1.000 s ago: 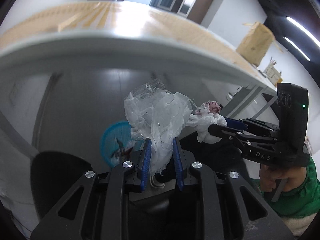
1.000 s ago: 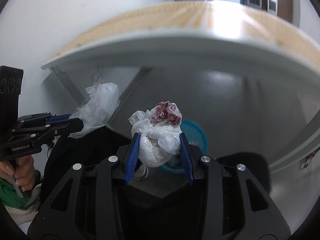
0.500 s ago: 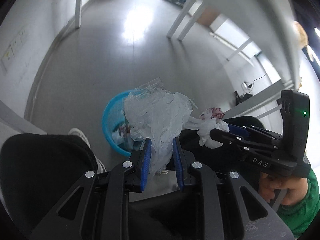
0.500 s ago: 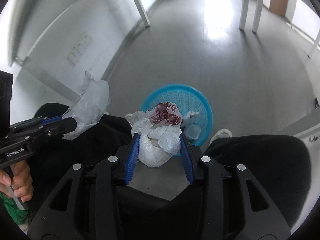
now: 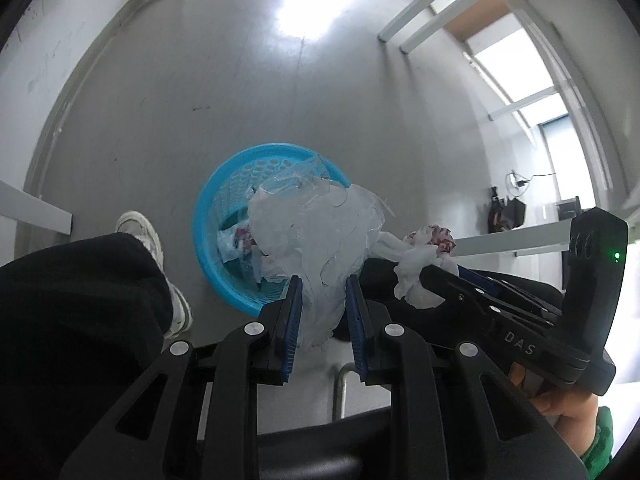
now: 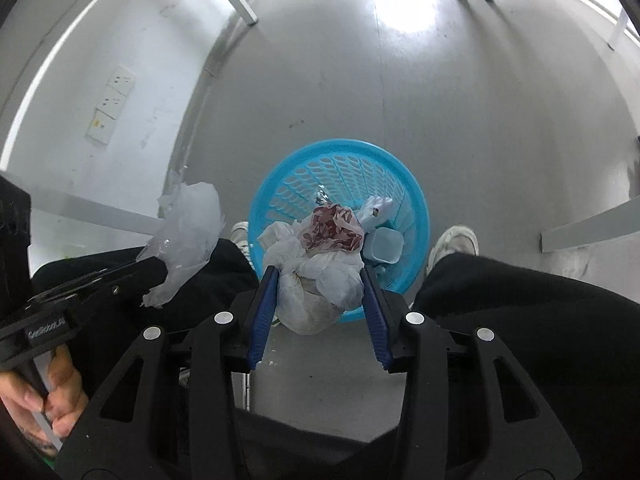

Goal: Collect trash

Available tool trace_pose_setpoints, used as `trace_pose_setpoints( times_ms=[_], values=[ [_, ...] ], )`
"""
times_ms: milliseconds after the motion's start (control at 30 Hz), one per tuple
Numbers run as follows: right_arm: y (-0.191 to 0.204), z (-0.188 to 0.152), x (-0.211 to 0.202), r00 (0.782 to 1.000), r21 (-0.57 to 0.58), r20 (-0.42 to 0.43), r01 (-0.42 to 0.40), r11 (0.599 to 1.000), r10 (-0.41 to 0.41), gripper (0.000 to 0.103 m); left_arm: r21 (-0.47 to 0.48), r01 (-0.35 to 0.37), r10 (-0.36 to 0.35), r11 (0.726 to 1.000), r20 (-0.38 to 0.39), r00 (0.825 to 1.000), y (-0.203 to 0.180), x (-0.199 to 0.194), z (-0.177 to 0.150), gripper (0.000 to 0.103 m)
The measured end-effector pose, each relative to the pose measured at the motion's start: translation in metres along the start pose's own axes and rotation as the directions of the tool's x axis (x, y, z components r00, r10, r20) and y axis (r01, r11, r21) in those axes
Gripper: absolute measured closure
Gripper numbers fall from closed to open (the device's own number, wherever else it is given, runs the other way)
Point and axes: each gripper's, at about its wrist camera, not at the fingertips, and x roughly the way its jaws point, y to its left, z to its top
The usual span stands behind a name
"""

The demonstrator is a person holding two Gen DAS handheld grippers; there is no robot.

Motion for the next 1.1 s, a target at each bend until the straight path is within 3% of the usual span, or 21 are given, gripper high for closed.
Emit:
trace_pose_setpoints(
  times_ms=[267,300,400,767,867,1100],
  values=[
    [-0.009,0.012,0.028,0.999,0.036,-0.044,0.003,0.999,-0.002,0.058,-0.034,-0.024,0.023,0.999,-0.025,0.999,0.006,0.019,0.014,0.079],
    [-0.012,0.013,0.029,0.999,0.043,-0.044,0.002,0.999,0.0,0.054,-0.053,-0.02,0.019,0.998,-0.015,1.0,0.009,0.018,0.016,0.074],
    [-0.014,0.017,0.032,0.999,0.056,-0.035,-0.015,0.998,0.017,0.036,-0.095,0.021,-0.02,0.995,0.015,1.0,0.015,0.02,0.022,0.048],
    [-0.015,0.019,0.03,1.0,0.041,-0.025,-0.012,0.999,0.013,0.033,-0.119,0.003,0.0,0.993,0.033,0.999,0.023,0.014,0.023,0.048],
    [-0.014,0.017,0.025,0.999,0.004,-0.028,0.028,1.0,-0.028,0.031,-0.076,-0.039,0.042,0.996,0.041,0.998,0.018,0.004,0.022,0.048],
    [-0.002,0.004,-0.008,0.999,-0.045,0.035,0.021,0.999,-0.019,0.026,0.017,-0.17,0.168,0.985,0.075,0.983,0.006,-0.016,0.016,0.043]
  ],
)
